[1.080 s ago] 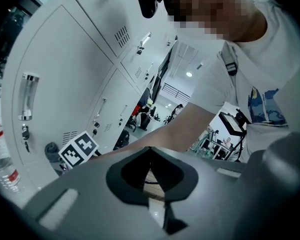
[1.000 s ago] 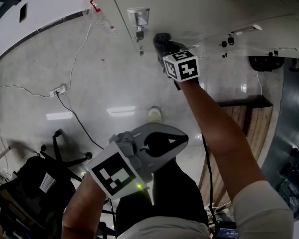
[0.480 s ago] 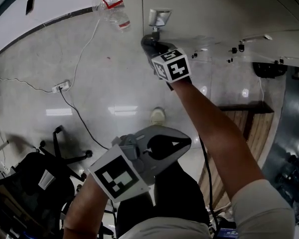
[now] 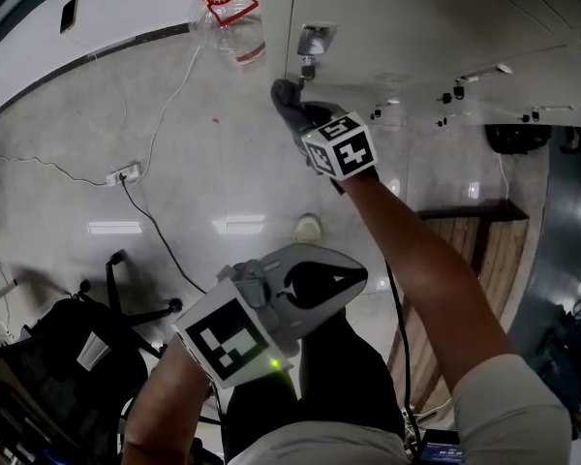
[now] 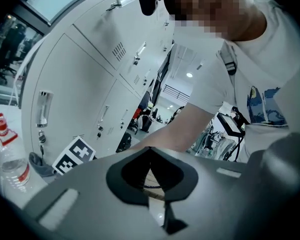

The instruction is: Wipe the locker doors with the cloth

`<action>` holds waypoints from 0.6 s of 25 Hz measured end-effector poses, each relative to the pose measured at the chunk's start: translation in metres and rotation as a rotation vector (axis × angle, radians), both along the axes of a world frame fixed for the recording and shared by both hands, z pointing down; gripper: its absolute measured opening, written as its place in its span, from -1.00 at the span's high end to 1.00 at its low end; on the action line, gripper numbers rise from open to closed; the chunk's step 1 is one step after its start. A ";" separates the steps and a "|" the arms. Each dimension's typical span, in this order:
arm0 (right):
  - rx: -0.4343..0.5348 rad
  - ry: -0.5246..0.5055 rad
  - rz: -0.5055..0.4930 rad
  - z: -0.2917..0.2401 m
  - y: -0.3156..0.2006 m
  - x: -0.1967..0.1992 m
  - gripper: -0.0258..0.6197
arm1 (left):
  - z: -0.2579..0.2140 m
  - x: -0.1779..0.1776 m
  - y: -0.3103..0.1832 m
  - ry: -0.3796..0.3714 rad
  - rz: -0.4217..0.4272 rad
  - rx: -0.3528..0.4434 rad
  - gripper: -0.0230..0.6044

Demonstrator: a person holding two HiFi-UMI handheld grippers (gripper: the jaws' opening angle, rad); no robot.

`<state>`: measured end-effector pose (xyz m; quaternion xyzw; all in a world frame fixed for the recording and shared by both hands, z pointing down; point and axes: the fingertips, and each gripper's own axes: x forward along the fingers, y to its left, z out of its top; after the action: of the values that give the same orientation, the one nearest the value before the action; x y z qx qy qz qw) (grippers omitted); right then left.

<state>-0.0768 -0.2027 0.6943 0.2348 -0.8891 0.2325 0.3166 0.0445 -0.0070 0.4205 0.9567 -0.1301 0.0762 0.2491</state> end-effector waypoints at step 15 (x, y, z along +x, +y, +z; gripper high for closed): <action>0.223 -0.070 0.033 -0.273 0.215 0.112 0.59 | -0.130 -0.036 0.116 -0.020 -0.027 0.164 0.92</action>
<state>0.0350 0.0128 0.4208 0.2748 -0.9161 0.1453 0.2534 0.0089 0.1088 0.2904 0.9712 -0.1514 0.0714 0.1698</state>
